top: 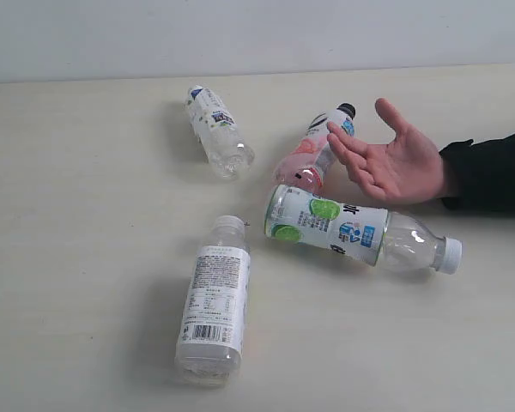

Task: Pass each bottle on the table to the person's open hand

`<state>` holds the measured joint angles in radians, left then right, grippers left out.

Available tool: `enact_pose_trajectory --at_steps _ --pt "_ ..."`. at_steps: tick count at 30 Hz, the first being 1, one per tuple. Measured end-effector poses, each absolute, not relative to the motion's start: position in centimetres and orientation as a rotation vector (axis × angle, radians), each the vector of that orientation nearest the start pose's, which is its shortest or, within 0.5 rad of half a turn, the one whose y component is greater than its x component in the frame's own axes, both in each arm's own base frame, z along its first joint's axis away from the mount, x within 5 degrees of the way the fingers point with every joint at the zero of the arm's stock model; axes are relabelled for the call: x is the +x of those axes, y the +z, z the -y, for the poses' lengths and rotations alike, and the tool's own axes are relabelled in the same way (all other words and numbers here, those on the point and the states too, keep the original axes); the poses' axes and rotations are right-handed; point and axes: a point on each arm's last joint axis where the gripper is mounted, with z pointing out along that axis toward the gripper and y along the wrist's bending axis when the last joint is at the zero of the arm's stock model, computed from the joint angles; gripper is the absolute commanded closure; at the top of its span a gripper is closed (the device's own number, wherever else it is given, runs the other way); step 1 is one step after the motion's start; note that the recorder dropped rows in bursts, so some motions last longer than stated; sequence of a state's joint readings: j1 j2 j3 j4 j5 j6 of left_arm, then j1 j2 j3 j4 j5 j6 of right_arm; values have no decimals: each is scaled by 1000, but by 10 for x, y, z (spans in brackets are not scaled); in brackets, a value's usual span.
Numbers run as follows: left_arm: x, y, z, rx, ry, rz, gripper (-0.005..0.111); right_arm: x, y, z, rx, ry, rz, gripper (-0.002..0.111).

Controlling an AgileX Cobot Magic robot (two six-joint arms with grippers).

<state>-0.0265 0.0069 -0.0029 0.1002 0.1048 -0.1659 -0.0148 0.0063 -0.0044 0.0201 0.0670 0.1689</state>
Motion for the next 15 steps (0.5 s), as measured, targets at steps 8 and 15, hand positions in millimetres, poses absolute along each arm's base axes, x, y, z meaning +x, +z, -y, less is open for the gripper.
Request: enact_pose_trajectory --at_steps 8,15 --pt "57 204 1 -40 -64 -1592 107 57 208 1 157 139 -1546 108" --pt "57 204 1 -40 -64 -1592 107 57 212 1 138 122 -1509 108"
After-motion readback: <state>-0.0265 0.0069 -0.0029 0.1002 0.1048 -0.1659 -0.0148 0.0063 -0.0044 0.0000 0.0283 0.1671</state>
